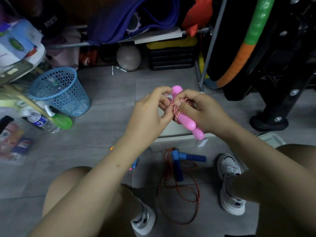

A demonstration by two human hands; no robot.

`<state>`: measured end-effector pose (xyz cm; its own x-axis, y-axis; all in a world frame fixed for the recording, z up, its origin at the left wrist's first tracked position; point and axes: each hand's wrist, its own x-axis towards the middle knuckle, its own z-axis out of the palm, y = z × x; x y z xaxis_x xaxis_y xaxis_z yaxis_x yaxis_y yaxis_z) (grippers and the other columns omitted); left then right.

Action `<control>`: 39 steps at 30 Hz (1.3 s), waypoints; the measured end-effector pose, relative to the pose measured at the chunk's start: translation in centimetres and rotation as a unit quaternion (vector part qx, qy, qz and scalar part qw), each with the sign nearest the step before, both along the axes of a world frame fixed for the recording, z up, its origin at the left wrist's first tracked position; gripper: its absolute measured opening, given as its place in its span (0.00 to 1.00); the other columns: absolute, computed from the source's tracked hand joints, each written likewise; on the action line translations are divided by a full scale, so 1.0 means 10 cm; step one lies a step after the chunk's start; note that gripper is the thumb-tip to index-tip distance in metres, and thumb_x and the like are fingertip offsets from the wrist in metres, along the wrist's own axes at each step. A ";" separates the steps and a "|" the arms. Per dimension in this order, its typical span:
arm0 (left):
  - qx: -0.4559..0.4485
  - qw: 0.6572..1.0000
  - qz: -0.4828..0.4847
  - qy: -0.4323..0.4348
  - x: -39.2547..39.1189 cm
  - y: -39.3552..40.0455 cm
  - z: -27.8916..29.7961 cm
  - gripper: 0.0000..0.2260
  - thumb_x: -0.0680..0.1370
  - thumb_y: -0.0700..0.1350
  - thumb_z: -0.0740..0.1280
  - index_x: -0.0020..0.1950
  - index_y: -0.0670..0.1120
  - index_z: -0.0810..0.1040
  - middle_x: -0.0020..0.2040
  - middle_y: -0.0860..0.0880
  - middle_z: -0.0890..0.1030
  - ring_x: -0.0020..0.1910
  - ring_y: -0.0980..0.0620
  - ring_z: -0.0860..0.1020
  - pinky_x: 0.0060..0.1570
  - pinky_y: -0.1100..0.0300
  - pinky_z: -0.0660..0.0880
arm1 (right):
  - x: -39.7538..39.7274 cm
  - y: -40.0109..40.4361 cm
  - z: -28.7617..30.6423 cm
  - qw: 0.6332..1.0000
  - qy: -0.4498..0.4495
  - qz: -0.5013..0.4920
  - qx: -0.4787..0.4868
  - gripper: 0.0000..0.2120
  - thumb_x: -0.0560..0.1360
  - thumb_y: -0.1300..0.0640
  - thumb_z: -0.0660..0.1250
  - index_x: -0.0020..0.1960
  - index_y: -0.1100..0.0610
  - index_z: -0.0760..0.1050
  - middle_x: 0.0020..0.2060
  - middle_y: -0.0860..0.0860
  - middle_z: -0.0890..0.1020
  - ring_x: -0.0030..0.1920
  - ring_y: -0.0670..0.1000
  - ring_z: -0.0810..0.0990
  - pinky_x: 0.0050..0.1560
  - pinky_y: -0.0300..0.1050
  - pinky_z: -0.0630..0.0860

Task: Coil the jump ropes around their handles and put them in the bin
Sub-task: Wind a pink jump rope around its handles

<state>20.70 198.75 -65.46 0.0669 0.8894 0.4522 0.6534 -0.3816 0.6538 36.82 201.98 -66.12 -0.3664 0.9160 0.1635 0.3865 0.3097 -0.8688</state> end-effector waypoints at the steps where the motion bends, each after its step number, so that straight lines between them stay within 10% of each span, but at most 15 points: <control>1: 0.009 1.000 0.005 0.026 0.01 0.00 0.00 0.16 0.72 0.38 0.68 0.59 0.44 0.75 0.38 0.56 0.78 0.38 0.56 0.76 0.42 0.59 0.75 | 0.00 0.00 0.00 1.000 -0.004 -0.003 0.005 0.06 0.77 0.50 0.64 0.42 0.42 0.75 0.39 0.43 0.82 0.42 0.44 0.80 0.46 0.45 0.76; 7: -0.114 0.990 0.014 -0.087 0.07 0.01 0.04 0.15 0.73 0.37 0.66 0.51 0.54 0.67 0.32 0.54 0.80 0.24 0.59 0.69 0.32 0.61 0.67 | -0.02 -0.07 -0.03 1.000 0.011 -0.002 0.012 0.06 0.78 0.52 0.63 0.47 0.40 0.73 0.39 0.38 0.80 0.41 0.40 0.78 0.44 0.36 0.73; 15: -0.219 0.926 -0.009 -0.306 0.03 0.04 0.07 0.18 0.73 0.29 0.66 0.43 0.49 0.64 0.30 0.52 0.81 0.29 0.55 0.75 0.35 0.64 0.72 | -0.01 -0.03 -0.02 0.999 0.025 0.020 -0.009 0.02 0.76 0.48 0.64 0.46 0.42 0.75 0.42 0.46 0.82 0.45 0.50 0.81 0.50 0.55 0.78; 20: -0.220 0.904 -0.079 -0.359 0.01 -0.01 0.06 0.17 0.75 0.26 0.62 0.44 0.47 0.63 0.31 0.51 0.82 0.28 0.59 0.77 0.32 0.68 0.73 | 0.02 0.00 0.01 0.995 0.069 0.059 -0.052 0.04 0.76 0.49 0.63 0.44 0.45 0.75 0.39 0.46 0.82 0.41 0.48 0.80 0.45 0.47 0.76; 30: -0.104 0.969 -0.094 -0.205 -0.12 0.00 0.06 0.16 0.67 0.33 0.75 0.50 0.48 0.82 0.46 0.49 0.77 0.40 0.57 0.79 0.40 0.60 0.81 | 0.03 -0.03 0.05 0.981 0.117 0.069 -0.135 0.06 0.80 0.58 0.60 0.48 0.57 0.74 0.43 0.50 0.81 0.40 0.43 0.79 0.41 0.35 0.74; 39: 0.041 0.993 -0.080 -0.071 -0.13 0.03 0.02 0.05 0.73 0.39 0.71 0.47 0.41 0.84 0.42 0.54 0.77 0.41 0.62 0.77 0.42 0.66 0.78 | 0.04 -0.09 0.04 0.973 0.139 0.077 -0.167 0.10 0.77 0.51 0.63 0.57 0.52 0.75 0.54 0.50 0.81 0.55 0.50 0.80 0.57 0.47 0.76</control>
<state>19.44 199.05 -65.24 0.1355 0.8319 0.5382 0.4834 -0.5296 0.6970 37.22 201.05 -65.72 -0.4884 0.8723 -0.0219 0.0932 0.0272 -0.9953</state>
